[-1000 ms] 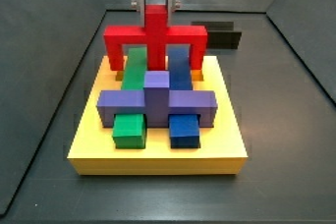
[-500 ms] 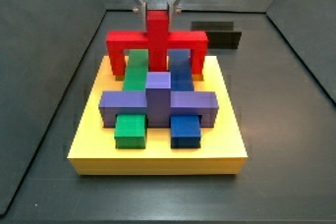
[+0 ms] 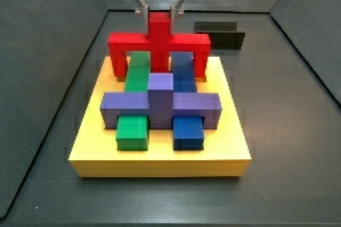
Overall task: Pick up the red object. Move up. Place the red object on the fixture. Regrasp the red object. Move to above the board. Insert the red object.
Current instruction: Insert the red object.
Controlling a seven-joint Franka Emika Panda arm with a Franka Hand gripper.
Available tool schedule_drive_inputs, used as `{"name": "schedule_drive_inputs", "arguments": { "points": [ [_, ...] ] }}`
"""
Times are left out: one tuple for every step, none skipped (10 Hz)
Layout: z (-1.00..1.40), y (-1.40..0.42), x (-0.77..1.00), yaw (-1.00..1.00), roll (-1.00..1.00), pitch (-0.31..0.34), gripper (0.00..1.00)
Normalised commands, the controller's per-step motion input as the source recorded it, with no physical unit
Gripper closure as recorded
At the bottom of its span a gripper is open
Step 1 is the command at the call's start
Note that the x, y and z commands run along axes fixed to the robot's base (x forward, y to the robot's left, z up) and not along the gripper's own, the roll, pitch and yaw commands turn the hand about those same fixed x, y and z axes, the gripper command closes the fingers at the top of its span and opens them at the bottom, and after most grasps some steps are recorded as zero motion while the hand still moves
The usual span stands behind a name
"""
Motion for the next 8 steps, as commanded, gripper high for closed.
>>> {"name": "schedule_drive_inputs", "arguments": {
  "points": [
    [-0.13, 0.00, 0.00, -0.06, -0.11, -0.010, 1.00],
    [-0.17, 0.00, 0.00, -0.06, -0.10, -0.011, 1.00],
    [-0.23, 0.00, 0.00, -0.05, -0.11, -0.011, 1.00],
    [-0.27, 0.00, 0.07, -0.01, -0.10, 0.000, 1.00],
    [-0.27, 0.00, 0.09, -0.03, -0.10, 0.000, 1.00],
    [-0.26, 0.00, 0.09, -0.03, -0.09, 0.000, 1.00],
    [-0.31, 0.00, 0.13, -0.02, -0.08, 0.000, 1.00],
    [-0.39, 0.00, 0.12, -0.05, -0.13, 0.000, 1.00]
  ]
}}
